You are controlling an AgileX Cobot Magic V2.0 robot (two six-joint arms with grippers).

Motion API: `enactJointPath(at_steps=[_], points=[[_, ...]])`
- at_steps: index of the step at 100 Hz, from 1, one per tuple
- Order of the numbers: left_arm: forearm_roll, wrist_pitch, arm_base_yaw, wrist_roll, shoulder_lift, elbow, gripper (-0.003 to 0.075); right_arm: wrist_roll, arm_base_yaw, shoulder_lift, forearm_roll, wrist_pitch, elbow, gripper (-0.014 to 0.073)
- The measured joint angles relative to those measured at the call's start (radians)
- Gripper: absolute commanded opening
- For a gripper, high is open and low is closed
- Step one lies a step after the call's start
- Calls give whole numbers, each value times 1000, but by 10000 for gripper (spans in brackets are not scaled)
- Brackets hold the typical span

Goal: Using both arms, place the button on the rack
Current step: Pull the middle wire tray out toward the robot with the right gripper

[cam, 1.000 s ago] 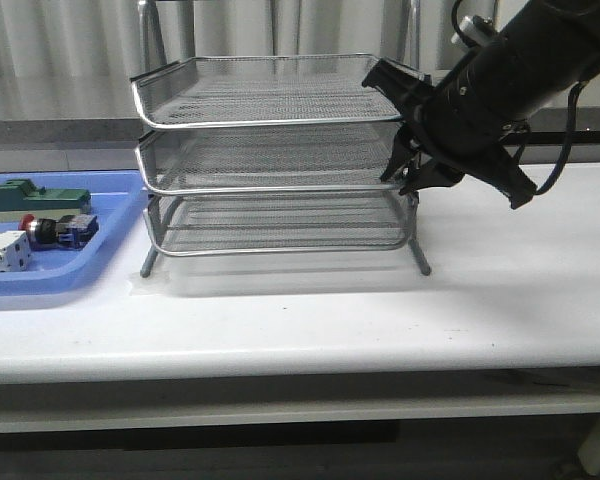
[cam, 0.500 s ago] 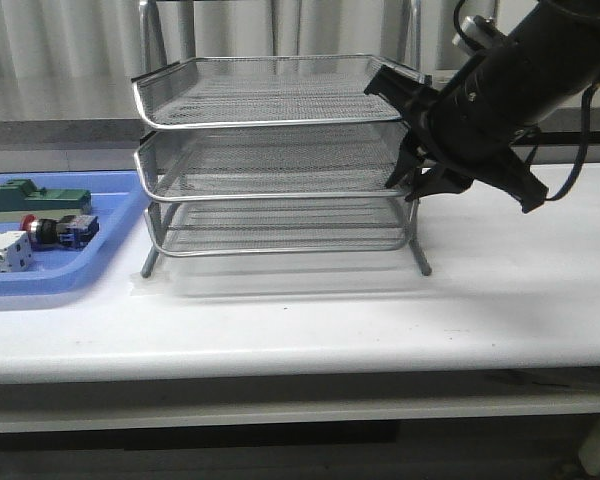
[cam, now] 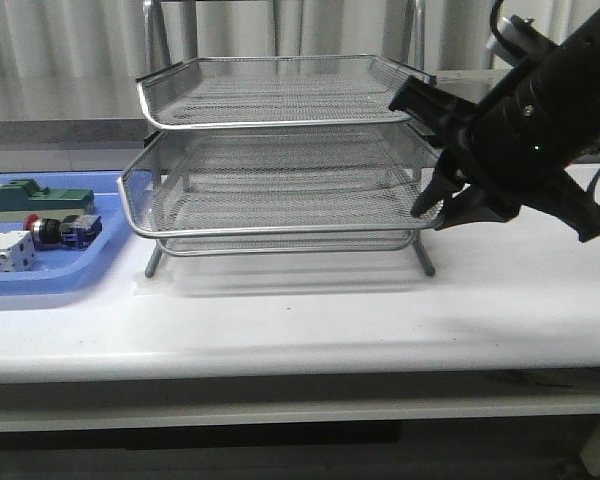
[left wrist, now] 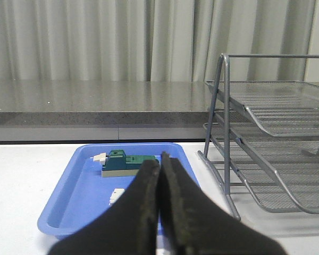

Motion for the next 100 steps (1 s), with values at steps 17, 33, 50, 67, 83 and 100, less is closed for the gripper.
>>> enactJointPath(at_steps=[17,33,50,67,83,100], points=[[0,0,0,0,0,0,-20,-21,2,-72,-4,-7,84,52],[0,0,0,0,0,0,-20,-25,14,-136,-6,7,151,52],[0,0,0,0,0,0,-20,-32,42,-189,-15,7,205,55],[0,0,0,0,0,0,-20,-32,49,-209,-24,7,219,59],[0,0,0,0,0,0,-20,-32,49,-217,-59,8,223,149],[0,0,0,0,0,0,-20,-30,49,-241,-125,21,230,439]])
